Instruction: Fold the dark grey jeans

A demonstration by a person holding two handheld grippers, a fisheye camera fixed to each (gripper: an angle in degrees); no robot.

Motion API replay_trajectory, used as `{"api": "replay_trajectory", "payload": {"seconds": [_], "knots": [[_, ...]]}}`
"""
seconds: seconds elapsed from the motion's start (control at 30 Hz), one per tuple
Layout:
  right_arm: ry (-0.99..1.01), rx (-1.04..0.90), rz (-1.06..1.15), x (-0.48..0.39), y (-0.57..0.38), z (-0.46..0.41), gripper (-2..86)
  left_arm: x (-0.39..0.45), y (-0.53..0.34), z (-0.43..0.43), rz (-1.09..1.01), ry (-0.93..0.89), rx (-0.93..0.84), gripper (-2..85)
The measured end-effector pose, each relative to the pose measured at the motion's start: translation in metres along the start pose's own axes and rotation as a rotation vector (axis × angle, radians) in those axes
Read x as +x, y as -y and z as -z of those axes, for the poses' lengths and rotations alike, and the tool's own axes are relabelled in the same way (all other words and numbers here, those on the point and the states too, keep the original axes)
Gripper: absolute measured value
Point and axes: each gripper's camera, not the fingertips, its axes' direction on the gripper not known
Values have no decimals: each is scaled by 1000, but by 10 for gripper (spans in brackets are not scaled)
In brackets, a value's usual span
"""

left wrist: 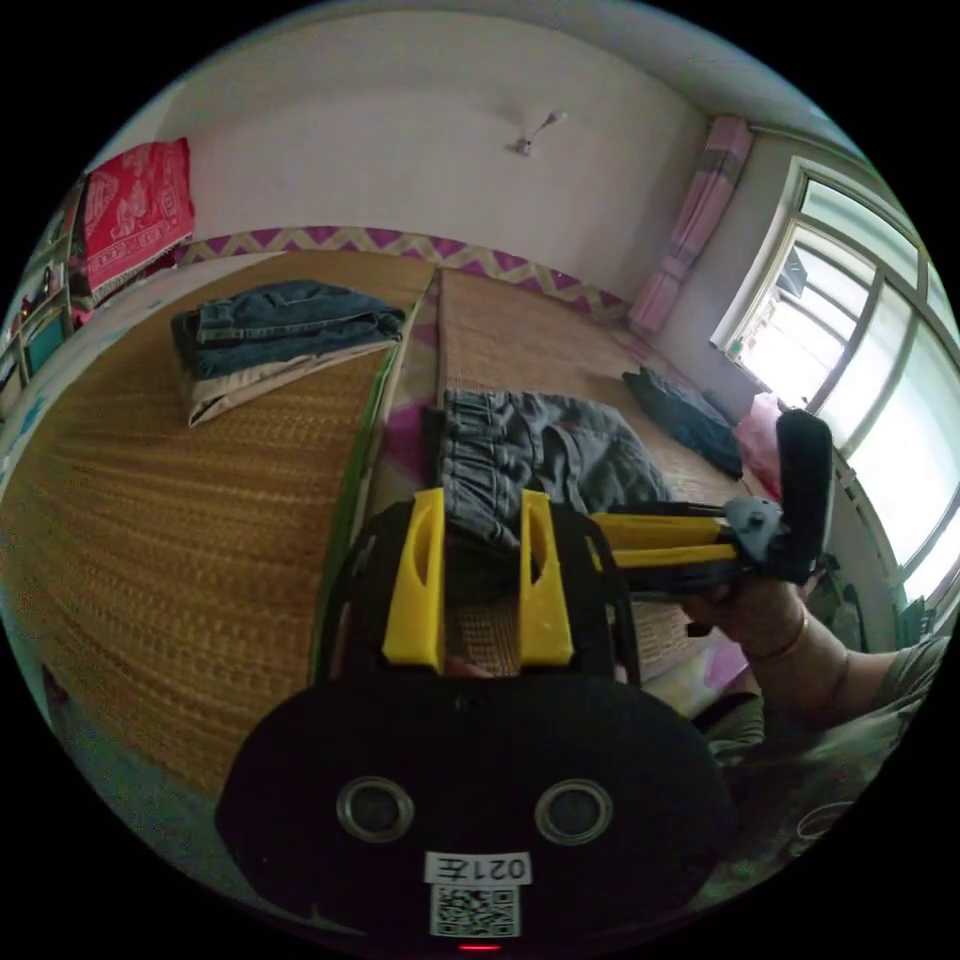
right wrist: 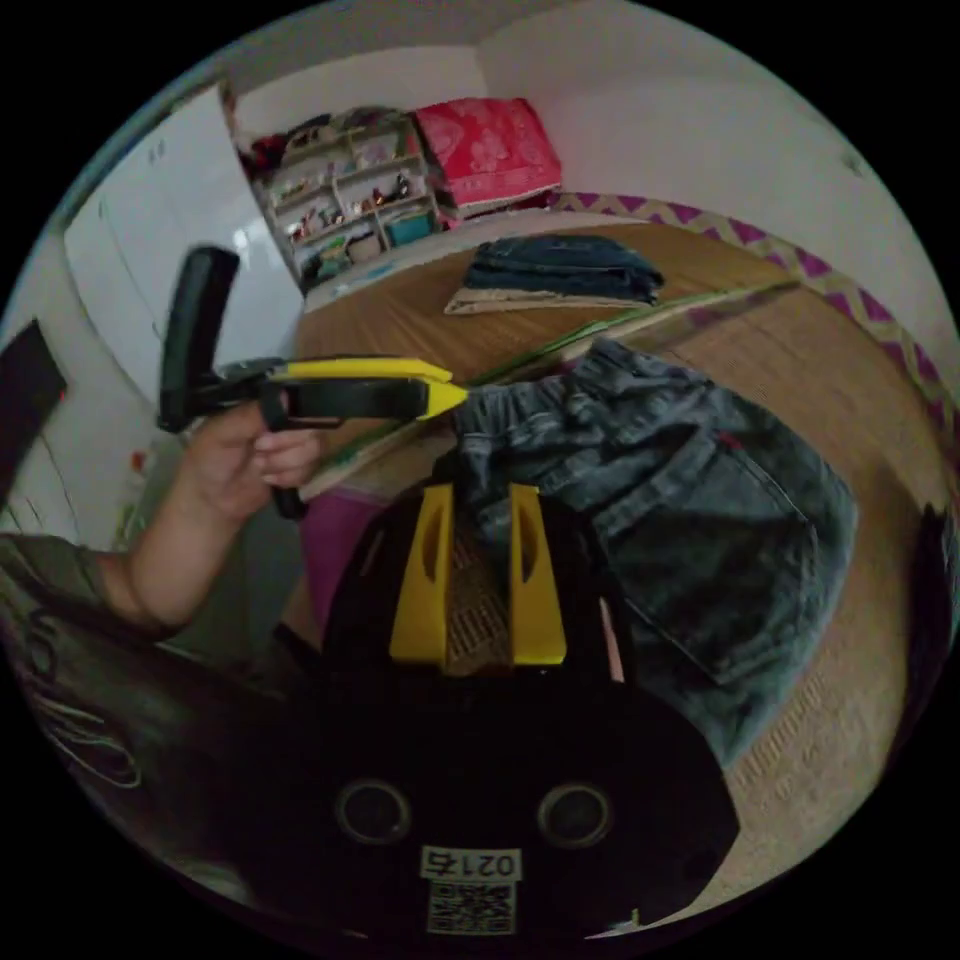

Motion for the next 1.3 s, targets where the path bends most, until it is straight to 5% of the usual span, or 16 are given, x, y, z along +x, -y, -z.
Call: {"api": "replay_trajectory", "payload": {"seconds": [0.2,0.43,0.6,0.97,1.3], "knots": [[-154,62,-407,175,-47,66,141,-79,50,-67,127,-261,-295,198],[346,66,-687,317,-93,24,134,-115,67,-83,140,-387,-355,150],[553,57,-755,357,-96,-10,91,-130,85,-77,147,-366,-385,120],[359,26,-576,350,-64,17,65,-106,112,-29,4,-143,-311,96],[389,-9,-625,381,-66,9,65,-155,134,-7,130,-377,-305,56]]}}
